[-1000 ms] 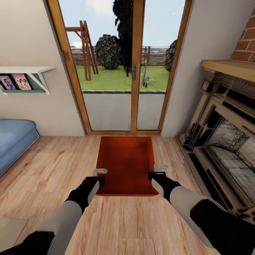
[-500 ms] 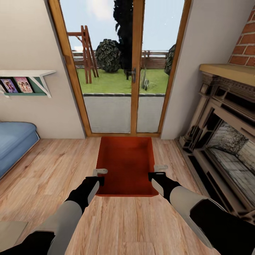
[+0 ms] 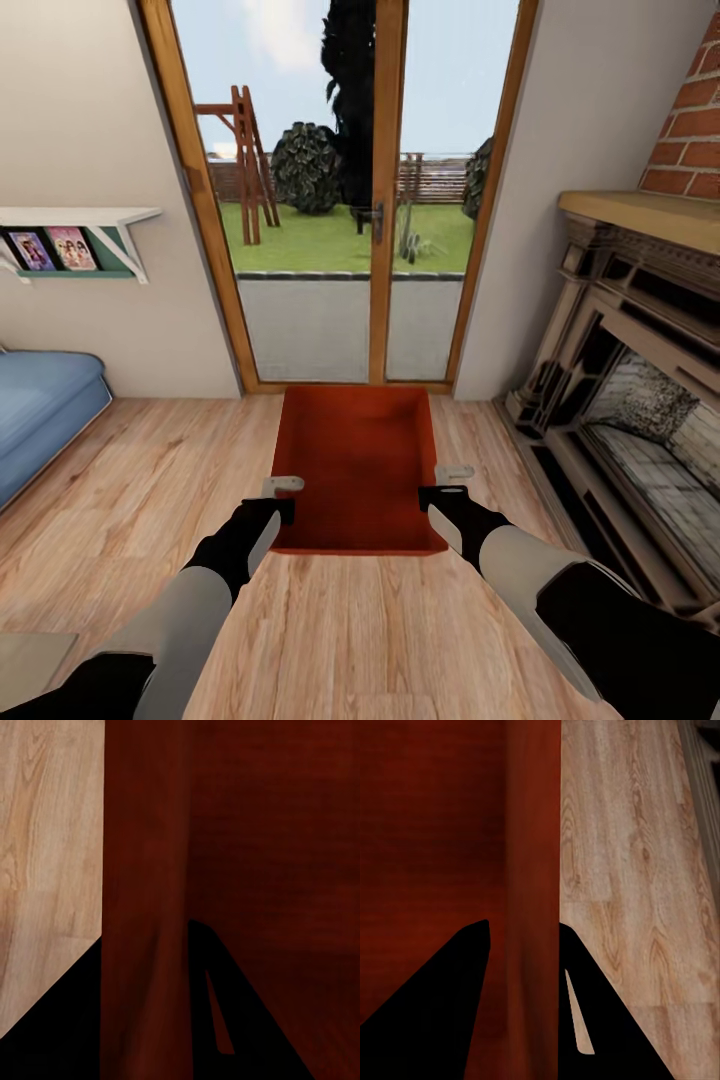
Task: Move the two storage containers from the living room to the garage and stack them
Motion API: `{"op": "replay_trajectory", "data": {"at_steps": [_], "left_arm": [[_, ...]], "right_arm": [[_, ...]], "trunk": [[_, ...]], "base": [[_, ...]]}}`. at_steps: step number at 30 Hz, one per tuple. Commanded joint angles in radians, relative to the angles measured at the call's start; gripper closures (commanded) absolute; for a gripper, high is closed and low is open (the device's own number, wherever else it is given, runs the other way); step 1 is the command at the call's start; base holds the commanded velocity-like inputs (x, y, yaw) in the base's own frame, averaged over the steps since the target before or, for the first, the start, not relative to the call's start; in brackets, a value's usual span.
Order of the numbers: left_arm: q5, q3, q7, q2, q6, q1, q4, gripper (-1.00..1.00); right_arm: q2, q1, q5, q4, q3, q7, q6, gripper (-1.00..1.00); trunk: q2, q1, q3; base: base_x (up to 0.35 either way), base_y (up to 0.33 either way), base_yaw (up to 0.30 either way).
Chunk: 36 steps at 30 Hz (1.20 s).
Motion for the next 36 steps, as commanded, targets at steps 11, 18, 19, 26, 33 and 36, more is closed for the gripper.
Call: {"op": "replay_trajectory", "data": {"at_steps": [11,18,19,26,33,36], "left_arm": [[-0.002,0.002,0.007,-0.001,0.022,-0.001,0.001,1.0],[-0.002,0.001,0.007,-0.001,0.022,-0.001,0.002,1.0],[-0.002,0.001,0.007,-0.001,0.022,-0.001,0.002,1.0],[-0.002,0.002,0.007,-0.002,0.022,-0.001,0.003,1.0],[-0.002,0.002,0.007,-0.002,0.022,-0.001,0.003,1.0],[-0.002,0.002,0.007,-0.002,0.022,-0.001,0.003,1.0]], "right_arm": [[0.0,-0.001,0.028,-0.003,0.074,-0.085,-0.05,1.0],[-0.001,-0.001,0.029,-0.003,0.074,-0.085,-0.05,1.0],[0.0,-0.001,0.029,-0.003,0.074,-0.085,-0.05,1.0],[0.0,-0.001,0.03,-0.003,0.074,-0.085,-0.05,1.0],[-0.001,-0.001,0.03,-0.003,0.074,-0.085,-0.05,1.0],[-0.001,-0.001,0.029,-0.003,0.074,-0.085,-0.05,1.0]], "trunk": [[-0.002,0.001,0.015],[-0.002,0.001,0.027],[-0.002,0.001,0.028],[-0.002,0.001,0.039],[-0.002,0.001,0.05],[-0.002,0.001,0.055]], "base": [[0.0,0.0,0.0],[0.0,0.0,0.0],[0.0,0.0,0.0],[0.0,0.0,0.0],[0.0,0.0,0.0],[0.0,0.0,0.0]]}}
